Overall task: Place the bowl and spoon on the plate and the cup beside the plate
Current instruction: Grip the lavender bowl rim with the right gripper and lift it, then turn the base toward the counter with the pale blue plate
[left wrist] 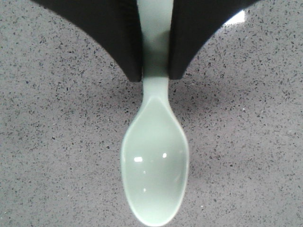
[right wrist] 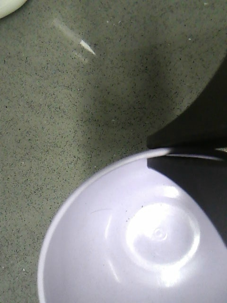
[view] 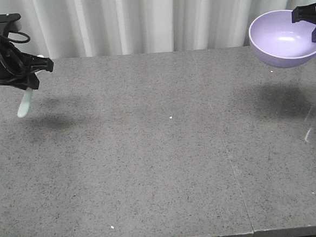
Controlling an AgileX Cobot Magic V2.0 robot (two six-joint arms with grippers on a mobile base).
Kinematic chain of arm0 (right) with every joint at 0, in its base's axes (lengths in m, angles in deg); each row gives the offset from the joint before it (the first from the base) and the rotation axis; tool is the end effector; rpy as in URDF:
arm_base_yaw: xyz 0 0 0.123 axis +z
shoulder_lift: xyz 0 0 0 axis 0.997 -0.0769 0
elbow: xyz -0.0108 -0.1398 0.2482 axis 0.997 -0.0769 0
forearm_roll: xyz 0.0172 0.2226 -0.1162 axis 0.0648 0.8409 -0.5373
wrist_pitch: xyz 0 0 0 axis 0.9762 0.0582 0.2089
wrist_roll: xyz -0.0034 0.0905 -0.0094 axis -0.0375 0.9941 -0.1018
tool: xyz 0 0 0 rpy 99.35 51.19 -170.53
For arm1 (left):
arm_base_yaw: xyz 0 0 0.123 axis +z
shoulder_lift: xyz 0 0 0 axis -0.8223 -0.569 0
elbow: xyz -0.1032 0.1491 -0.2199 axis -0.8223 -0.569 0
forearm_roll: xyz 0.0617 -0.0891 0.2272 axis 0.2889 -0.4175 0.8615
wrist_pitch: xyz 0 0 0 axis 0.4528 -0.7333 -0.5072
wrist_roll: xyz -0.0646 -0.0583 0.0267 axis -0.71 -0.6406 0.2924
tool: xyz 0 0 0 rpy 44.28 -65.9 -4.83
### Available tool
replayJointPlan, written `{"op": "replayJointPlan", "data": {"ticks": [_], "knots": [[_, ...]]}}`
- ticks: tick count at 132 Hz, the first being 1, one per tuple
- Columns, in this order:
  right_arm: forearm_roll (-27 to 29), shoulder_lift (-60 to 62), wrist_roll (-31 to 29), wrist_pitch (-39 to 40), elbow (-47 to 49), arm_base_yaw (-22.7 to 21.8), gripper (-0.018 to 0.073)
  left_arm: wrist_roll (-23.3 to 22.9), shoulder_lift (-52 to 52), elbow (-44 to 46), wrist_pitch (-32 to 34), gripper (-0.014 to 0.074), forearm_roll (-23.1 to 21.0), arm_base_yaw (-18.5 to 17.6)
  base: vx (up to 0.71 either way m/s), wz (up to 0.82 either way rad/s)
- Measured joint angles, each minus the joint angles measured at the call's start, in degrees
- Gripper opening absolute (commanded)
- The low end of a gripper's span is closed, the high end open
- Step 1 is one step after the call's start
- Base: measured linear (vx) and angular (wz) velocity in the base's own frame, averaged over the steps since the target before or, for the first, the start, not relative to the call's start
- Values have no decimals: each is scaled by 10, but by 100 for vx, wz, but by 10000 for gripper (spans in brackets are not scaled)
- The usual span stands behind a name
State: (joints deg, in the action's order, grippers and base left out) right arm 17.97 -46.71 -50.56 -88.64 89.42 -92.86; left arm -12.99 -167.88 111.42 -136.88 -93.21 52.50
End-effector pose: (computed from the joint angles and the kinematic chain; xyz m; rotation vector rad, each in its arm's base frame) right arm 0.3820 -0.0436 0.3905 0.1692 2.4539 0.0263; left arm 0.4219 -0.0291 0.3312 0.0784 2.6525 -0.1421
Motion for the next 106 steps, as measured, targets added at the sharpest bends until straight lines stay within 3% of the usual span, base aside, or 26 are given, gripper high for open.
{"op": "replayJointPlan", "data": {"ticks": [106], "knots": [[0, 0, 0, 0, 0, 0, -7, 0, 0, 0, 0, -7, 1, 1, -2, -27]]}}
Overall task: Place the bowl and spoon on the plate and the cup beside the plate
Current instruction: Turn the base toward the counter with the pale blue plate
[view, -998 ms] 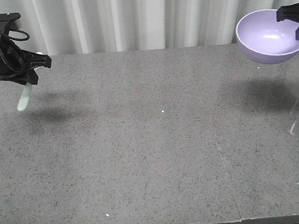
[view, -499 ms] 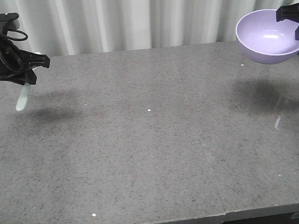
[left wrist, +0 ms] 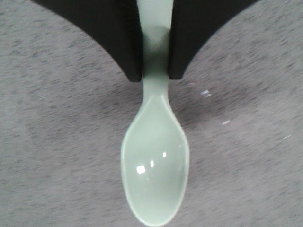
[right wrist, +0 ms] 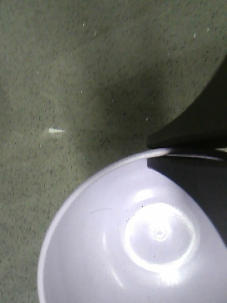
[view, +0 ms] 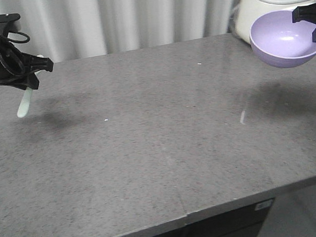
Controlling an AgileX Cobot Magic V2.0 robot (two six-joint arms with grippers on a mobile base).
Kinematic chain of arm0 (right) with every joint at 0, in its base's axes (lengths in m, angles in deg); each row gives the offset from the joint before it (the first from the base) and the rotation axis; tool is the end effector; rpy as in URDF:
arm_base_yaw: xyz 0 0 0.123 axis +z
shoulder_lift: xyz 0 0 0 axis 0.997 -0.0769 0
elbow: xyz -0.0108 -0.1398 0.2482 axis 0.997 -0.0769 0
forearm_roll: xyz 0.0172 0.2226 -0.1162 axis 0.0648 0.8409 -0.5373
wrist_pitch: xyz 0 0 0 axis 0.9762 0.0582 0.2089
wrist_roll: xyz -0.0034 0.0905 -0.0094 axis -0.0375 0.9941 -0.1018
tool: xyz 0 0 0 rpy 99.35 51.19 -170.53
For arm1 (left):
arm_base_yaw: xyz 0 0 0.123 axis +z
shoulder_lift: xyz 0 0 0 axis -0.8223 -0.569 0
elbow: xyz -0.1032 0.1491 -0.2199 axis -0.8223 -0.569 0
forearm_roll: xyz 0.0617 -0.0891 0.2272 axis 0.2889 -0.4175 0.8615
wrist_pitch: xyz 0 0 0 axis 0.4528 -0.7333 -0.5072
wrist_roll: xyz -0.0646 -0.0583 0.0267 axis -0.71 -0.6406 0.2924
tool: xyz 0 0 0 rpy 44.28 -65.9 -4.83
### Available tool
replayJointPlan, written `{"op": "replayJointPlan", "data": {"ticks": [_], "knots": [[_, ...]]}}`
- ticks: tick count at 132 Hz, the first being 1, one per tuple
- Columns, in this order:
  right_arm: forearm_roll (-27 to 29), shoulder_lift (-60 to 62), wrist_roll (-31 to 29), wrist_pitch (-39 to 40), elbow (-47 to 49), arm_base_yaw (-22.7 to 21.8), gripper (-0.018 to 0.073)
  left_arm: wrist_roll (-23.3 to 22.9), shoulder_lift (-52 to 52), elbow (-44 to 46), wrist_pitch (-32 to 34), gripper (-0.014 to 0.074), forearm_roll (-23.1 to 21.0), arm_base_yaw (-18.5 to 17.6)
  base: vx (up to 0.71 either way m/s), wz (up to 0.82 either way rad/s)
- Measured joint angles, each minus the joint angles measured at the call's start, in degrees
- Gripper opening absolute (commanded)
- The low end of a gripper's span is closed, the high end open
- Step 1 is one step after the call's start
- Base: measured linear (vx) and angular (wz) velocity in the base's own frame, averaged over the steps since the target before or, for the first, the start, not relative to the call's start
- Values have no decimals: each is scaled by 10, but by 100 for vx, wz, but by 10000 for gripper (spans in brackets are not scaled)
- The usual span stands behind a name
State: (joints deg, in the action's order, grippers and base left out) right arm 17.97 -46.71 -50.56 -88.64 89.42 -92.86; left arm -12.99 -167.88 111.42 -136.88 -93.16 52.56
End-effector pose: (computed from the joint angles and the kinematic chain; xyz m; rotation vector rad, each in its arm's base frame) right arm 0.3820 -0.0436 0.3905 0.1692 2.4539 0.0263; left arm 0.4219 -0.0285 0.3311 0.0773 2.6525 -0.1406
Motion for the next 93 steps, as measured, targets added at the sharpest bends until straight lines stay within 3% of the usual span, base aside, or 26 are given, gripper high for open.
{"op": "replayJointPlan", "data": {"ticks": [93], "knots": [[0, 0, 0, 0, 0, 0, -7, 0, 0, 0, 0, -7, 0, 0, -1, -43]]}}
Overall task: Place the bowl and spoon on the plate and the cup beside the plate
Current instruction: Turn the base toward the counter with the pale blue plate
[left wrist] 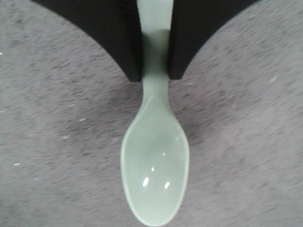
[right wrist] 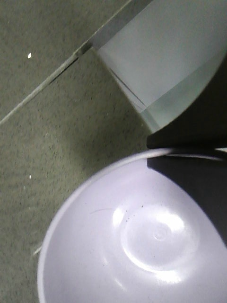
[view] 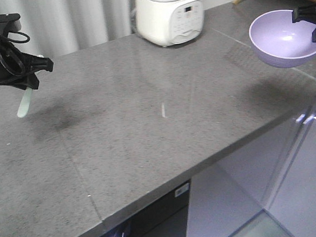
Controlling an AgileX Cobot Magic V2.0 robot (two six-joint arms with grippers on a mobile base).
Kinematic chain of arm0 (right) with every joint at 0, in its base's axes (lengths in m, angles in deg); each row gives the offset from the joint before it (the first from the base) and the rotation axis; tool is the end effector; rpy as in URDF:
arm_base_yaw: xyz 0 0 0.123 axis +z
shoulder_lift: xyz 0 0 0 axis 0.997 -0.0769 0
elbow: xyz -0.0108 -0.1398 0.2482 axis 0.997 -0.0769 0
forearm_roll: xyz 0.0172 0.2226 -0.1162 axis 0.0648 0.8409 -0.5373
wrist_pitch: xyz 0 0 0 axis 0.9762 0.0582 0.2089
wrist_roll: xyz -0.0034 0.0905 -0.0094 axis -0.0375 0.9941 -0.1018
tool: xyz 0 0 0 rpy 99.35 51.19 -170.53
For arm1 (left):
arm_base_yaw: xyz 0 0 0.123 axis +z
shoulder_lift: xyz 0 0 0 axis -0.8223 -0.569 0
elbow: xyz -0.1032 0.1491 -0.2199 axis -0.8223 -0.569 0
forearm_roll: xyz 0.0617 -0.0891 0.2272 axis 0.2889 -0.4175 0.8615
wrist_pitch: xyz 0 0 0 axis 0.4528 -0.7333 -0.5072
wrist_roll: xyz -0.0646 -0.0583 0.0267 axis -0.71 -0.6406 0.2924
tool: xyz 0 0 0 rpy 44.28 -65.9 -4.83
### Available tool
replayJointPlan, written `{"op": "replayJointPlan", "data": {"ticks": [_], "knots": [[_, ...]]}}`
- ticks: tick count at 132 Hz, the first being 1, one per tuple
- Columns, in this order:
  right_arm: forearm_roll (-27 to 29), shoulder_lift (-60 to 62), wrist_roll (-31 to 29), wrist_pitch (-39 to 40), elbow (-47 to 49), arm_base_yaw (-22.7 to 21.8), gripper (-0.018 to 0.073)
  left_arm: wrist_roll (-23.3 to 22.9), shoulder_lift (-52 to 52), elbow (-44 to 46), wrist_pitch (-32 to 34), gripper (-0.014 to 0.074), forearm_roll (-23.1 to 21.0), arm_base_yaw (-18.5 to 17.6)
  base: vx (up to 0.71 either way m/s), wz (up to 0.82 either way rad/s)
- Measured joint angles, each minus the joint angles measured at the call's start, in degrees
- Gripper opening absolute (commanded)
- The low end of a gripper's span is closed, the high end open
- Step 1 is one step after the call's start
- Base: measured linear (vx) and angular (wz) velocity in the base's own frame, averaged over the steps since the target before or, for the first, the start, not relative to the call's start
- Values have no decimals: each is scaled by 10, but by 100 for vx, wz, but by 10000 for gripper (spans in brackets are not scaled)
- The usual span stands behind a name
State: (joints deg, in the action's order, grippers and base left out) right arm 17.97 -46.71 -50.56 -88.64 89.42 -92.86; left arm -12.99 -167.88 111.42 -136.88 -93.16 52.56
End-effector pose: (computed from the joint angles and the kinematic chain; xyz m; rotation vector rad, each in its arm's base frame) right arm 0.3820 -0.0436 0.3905 0.1692 2.4539 0.0263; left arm 0.4219 -0.0285 0.3311 0.0773 2.6525 -0.1406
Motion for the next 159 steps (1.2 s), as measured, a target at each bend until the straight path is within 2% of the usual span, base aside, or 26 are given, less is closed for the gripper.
{"op": "replayJointPlan", "data": {"ticks": [159], "knots": [[0, 0, 0, 0, 0, 0, -7, 0, 0, 0, 0, -7, 0, 0, -3, -46]]}}
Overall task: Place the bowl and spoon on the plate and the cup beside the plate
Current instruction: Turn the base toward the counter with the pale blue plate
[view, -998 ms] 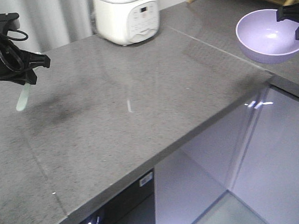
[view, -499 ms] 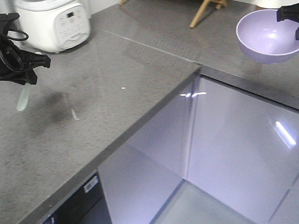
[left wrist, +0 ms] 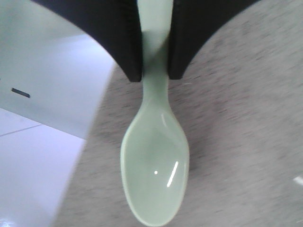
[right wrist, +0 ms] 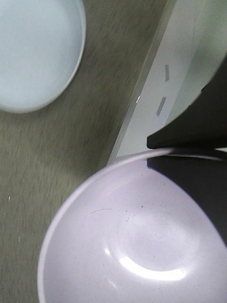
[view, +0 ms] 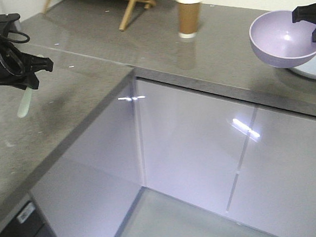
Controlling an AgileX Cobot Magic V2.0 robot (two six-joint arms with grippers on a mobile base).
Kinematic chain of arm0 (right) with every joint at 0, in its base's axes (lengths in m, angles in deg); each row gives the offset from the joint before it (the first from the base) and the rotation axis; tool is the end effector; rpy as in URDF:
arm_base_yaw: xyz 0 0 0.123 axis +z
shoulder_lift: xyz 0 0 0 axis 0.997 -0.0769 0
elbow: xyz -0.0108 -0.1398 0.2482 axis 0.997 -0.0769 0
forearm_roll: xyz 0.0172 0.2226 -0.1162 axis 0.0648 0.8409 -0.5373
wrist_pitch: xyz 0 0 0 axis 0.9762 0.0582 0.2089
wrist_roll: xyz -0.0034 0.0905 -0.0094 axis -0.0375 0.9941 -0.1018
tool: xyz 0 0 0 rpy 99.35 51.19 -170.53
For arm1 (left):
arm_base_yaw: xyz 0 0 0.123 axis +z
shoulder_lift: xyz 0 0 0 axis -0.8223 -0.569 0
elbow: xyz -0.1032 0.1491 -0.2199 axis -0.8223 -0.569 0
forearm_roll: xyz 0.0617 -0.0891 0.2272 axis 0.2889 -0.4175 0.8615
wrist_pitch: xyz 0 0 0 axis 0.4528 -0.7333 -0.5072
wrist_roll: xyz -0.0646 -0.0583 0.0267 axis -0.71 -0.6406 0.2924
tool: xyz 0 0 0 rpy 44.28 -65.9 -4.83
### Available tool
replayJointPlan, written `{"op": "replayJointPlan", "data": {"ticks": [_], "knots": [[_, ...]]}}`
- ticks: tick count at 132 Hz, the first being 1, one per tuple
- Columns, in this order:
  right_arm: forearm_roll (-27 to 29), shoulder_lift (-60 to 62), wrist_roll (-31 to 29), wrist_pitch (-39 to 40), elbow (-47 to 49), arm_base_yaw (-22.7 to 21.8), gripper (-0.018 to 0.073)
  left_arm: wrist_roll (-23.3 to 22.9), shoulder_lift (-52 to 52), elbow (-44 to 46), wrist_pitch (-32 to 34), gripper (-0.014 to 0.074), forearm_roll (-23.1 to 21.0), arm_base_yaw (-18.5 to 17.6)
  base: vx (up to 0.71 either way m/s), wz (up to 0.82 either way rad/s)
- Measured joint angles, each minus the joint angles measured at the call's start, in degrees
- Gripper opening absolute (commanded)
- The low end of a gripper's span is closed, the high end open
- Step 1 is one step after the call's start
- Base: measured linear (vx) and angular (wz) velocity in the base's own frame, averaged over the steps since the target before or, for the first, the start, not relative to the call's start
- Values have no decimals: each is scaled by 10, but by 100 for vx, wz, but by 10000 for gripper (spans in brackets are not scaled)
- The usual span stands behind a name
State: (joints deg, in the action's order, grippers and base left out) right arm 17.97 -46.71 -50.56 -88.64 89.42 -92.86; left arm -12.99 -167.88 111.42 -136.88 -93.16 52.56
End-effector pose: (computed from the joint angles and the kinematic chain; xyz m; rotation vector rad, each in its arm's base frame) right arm 0.3820 -0.0436 0.3905 0.1692 2.4539 0.0263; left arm 0.4219 -0.0285 0.3311 0.0773 2.6525 -0.1406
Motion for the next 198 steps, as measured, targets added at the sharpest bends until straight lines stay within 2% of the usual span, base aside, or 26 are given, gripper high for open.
{"op": "replayJointPlan", "data": {"ticks": [117, 198], "knots": [[-2, 0, 0, 0, 0, 0, -7, 0, 0, 0, 0, -7, -1, -2, -6, -41], [-2, 0, 0, 0, 0, 0, -7, 0, 0, 0, 0, -7, -2, -2, 0, -7]]}}
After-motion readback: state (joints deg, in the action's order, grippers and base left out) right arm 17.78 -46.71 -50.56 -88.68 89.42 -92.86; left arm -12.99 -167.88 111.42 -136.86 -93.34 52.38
